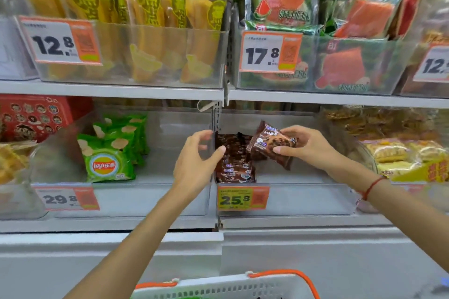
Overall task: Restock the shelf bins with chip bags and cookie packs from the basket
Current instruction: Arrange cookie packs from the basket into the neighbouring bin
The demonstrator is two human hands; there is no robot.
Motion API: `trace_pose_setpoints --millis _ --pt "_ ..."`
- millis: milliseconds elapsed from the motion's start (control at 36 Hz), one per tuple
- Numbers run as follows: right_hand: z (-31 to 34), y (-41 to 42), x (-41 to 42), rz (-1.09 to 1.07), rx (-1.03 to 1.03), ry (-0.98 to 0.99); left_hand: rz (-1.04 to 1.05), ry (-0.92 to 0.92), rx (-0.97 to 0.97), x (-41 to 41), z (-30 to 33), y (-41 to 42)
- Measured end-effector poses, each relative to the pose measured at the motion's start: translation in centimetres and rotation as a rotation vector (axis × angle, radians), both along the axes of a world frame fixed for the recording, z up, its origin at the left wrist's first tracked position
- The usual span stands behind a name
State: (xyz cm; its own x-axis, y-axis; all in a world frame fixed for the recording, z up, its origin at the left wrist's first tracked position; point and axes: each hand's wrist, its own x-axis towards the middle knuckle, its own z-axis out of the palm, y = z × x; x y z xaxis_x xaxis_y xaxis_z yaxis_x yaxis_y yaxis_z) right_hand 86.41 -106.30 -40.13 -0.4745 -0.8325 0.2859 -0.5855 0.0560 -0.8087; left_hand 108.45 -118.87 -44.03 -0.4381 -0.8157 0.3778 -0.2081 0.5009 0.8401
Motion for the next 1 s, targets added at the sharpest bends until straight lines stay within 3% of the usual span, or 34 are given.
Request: trace_pose_setpoints --millis 139,333,444,639,1000 --pt "0.2 -3.4 -5.1 -0.140 0.285 0.389 -0.017 -0.061 0.021 0.0 -1.3 -1.5" --pt "-3.6 -8.8 -6.0 -0.042 0.472 0.529 0.024 -0.109 -0.031 0.0 -2.4 -1.5" --pt "-5.5 -10.2 -6.1 -0.015 0.481 0.590 0.038 -0.123 -0.051 -0.1 -2.8 -2.0" --pt "-6.2 -11.1 -6.0 -0.054 0.373 0.934 0.044 -0.125 -0.087 -0.3 -3.1 -2.2" --pt "-6.8 -11.7 -5.7 -0.010 0.406 0.834 0.050 -0.124 -0.094 -0.2 -3.2 -2.1"
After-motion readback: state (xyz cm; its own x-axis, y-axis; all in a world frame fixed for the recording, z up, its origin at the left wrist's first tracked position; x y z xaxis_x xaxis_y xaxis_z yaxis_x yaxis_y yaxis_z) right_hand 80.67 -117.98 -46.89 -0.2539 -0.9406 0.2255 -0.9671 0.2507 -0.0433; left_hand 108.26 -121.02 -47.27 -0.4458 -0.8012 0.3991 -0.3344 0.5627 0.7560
